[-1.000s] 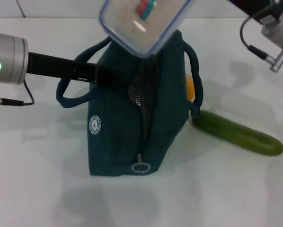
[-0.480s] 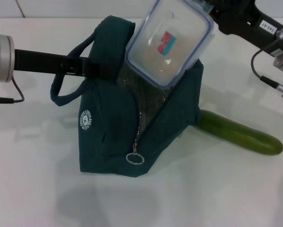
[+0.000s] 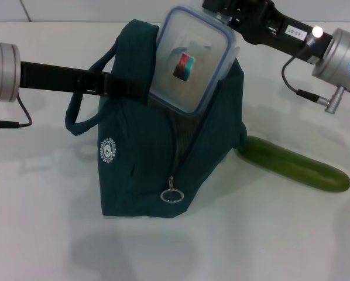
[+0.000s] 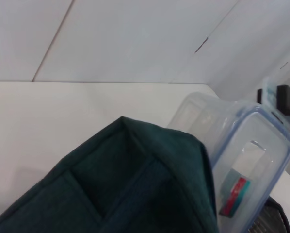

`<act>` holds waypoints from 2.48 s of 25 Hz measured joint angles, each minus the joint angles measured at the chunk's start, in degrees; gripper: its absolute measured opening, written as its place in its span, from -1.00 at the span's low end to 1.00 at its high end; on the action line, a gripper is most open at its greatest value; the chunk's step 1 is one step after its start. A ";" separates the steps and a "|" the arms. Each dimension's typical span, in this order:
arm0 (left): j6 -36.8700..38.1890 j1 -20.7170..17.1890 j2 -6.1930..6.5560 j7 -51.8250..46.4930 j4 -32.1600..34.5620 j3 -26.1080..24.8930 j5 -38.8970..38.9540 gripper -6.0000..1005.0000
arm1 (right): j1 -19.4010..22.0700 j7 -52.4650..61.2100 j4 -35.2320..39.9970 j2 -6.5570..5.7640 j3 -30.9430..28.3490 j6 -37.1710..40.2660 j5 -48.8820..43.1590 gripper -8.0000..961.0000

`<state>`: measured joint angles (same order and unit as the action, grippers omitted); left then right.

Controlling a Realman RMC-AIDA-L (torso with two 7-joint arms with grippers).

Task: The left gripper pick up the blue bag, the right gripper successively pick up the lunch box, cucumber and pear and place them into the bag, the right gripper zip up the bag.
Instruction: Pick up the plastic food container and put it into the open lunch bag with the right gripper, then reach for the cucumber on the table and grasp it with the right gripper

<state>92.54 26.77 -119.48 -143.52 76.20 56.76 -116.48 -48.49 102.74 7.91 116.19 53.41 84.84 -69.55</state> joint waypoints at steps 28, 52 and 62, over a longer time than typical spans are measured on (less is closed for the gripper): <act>-0.08 -0.74 -0.04 3.31 -3.06 -3.12 0.78 -0.91 | 10.44 -1.56 28.64 -8.19 6.17 4.88 -12.97 0.65; -1.38 -1.43 0.06 8.82 -7.94 -3.33 5.91 -0.91 | -5.56 27.30 50.68 -8.79 6.53 12.45 -70.24 0.84; -2.06 -1.21 0.00 9.40 -8.96 -3.77 7.48 -0.91 | -9.61 27.54 49.58 -2.04 12.74 12.50 -80.39 0.83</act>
<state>90.48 25.57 -119.48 -134.12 67.24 52.99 -109.00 -58.10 130.28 57.49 114.14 66.14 97.33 -149.94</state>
